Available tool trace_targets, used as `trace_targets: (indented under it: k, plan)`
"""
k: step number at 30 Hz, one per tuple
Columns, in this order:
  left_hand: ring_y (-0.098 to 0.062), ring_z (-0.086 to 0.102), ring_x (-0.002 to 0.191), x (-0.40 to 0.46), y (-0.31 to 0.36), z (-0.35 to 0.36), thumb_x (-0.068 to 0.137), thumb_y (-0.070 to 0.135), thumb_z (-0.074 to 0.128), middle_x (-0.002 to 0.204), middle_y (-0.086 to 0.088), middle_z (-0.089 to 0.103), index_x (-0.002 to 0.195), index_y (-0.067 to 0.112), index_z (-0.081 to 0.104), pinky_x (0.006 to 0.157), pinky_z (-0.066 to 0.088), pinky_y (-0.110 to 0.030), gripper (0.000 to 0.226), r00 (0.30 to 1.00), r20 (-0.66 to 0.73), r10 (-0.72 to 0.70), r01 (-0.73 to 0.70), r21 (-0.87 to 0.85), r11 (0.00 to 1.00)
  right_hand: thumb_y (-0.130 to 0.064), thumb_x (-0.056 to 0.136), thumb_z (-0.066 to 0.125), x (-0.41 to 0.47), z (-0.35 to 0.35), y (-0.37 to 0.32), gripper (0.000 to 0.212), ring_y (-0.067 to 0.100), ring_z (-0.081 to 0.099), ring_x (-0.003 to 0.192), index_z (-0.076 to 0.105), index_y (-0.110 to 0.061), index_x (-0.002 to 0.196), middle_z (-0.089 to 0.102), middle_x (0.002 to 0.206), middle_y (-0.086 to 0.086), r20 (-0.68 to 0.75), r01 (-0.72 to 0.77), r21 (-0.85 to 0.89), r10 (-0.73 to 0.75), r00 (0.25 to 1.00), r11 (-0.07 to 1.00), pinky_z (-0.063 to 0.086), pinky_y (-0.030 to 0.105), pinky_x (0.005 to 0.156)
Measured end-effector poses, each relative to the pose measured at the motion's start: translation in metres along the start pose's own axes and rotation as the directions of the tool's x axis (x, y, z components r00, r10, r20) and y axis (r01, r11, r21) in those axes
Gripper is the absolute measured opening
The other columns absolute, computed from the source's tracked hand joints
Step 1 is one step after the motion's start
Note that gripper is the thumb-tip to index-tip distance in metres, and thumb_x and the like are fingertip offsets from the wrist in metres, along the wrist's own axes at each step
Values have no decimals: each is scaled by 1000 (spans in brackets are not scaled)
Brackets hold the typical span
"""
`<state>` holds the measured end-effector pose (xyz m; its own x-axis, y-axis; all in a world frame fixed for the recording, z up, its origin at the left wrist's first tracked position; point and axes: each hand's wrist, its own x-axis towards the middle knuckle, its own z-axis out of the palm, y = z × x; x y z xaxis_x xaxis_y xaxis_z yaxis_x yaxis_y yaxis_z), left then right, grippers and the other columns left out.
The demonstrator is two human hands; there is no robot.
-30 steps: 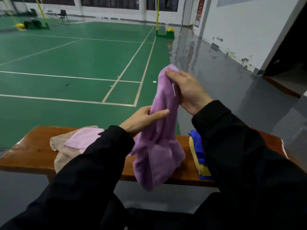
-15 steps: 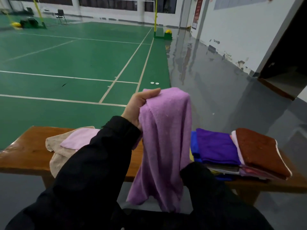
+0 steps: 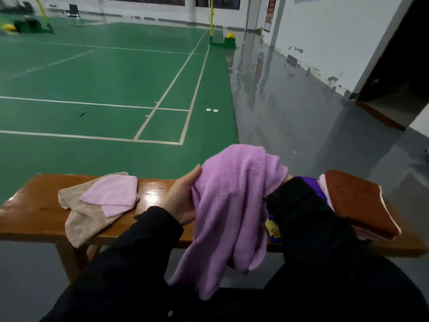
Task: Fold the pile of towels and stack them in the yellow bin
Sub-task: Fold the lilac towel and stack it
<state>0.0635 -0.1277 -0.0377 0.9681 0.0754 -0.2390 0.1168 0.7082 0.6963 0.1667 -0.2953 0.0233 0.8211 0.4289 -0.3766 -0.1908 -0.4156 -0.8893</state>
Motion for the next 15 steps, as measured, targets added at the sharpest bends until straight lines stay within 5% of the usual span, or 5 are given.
trace_targets:
  k: [3,6,8,12,15]
  plan:
    - [-31,66,110,8,37,-9,102,54,45,117,-17,70,121,0,65,99,48,-40,61,979,-163,127,-115,81,990,-11,107,44,12,5,14,27,20,68,92,58,-12,84,68,76,1,-31,61,144,-57,998,988,54,25,64]
    - [-29,66,100,8,62,-21,101,58,47,104,-14,65,116,6,63,86,54,-37,56,957,-231,173,-160,75,984,-16,110,43,-1,-4,30,28,7,62,93,66,-3,101,61,91,0,151,0,162,-25,988,987,48,7,77]
    - [-25,69,93,3,68,-25,104,54,40,99,-13,70,118,1,66,77,59,-33,60,972,-199,121,-127,-14,992,-40,109,41,-7,-8,33,46,22,60,118,67,-3,120,66,121,11,372,-201,673,-91,924,712,51,19,92]
    - [-12,65,65,-4,83,-31,102,32,56,76,-5,67,108,2,70,56,59,-24,34,978,-152,143,-147,-18,989,-80,84,48,-10,-16,39,93,39,57,131,62,-6,139,60,142,19,170,-34,900,-278,945,434,38,56,114]
    - [-13,68,64,-5,90,-44,103,20,54,71,-5,70,109,5,72,56,57,-24,25,940,-124,317,-235,437,868,-51,101,51,1,-23,17,52,32,61,127,66,-10,129,65,135,16,56,114,884,-345,937,454,50,49,105]
